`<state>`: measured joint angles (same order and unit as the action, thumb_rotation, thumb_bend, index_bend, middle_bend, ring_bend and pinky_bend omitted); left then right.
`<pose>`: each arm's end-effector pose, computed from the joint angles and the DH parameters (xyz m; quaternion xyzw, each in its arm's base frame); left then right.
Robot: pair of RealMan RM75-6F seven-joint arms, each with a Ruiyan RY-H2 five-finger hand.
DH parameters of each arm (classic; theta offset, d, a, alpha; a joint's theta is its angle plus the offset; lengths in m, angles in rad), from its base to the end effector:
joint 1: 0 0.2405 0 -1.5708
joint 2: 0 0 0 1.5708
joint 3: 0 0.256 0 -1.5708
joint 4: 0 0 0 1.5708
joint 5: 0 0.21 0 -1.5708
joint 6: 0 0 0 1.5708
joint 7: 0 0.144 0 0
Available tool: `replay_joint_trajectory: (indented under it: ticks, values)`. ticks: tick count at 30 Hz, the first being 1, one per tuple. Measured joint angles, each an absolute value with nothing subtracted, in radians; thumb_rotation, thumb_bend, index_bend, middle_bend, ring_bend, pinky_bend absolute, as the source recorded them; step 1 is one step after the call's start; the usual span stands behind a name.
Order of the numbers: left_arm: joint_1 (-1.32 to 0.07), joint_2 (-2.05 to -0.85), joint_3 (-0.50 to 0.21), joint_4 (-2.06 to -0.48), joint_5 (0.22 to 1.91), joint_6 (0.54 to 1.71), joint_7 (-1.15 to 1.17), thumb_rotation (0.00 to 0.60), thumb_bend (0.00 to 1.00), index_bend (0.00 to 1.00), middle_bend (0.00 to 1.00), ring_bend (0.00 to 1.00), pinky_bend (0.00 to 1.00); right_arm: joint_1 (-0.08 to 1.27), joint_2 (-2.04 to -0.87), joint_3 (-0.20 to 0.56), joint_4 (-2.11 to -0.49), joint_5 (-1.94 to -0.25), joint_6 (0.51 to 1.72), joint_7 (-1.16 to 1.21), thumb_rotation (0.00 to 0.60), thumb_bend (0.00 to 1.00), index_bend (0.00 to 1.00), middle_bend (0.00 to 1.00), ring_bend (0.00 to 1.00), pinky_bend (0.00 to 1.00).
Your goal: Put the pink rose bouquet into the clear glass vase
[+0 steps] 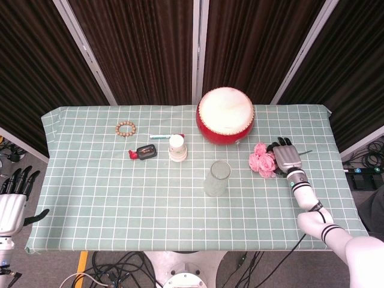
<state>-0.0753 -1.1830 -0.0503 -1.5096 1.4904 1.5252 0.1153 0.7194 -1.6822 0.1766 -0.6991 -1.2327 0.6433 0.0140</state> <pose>-0.3260 0.1791 0.1541 -0.6063 -0.3351 -0.3502 0.6304 -0.3025 -0.4154 0.0132 0.7078 -0.4101 0.2209 0.5311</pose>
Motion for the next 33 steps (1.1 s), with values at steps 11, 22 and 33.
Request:
replay_joint_trajectory:
  ticks: [11, 22, 33]
  values:
    - [-0.080, -1.174, -0.053, -1.508, 1.483, 1.513, 0.123, 0.564, 0.00, 0.10, 0.02, 0.00, 0.18, 0.705, -1.705, 0.163, -0.658, -1.257, 0.683, 0.031, 0.600, 0.23, 0.70, 0.49, 0.10, 0.01]
    - [-0.079, -1.169, -0.052, -1.514, 1.482, 1.511, 0.124, 0.565, 0.00, 0.10, 0.02, 0.00, 0.18, 0.678, -1.654, 0.167, -0.736, -1.290, 0.791, 0.078, 0.600, 0.23, 0.73, 0.51, 0.13, 0.04]
    - [-0.082, -1.164, -0.048, -1.543, 1.478, 1.501, 0.164, 0.582, 0.00, 0.10, 0.02, 0.00, 0.18, 0.639, -1.441, 0.233, -1.130, -1.276, 0.904, 0.095, 0.600, 0.23, 0.73, 0.51, 0.18, 0.12]
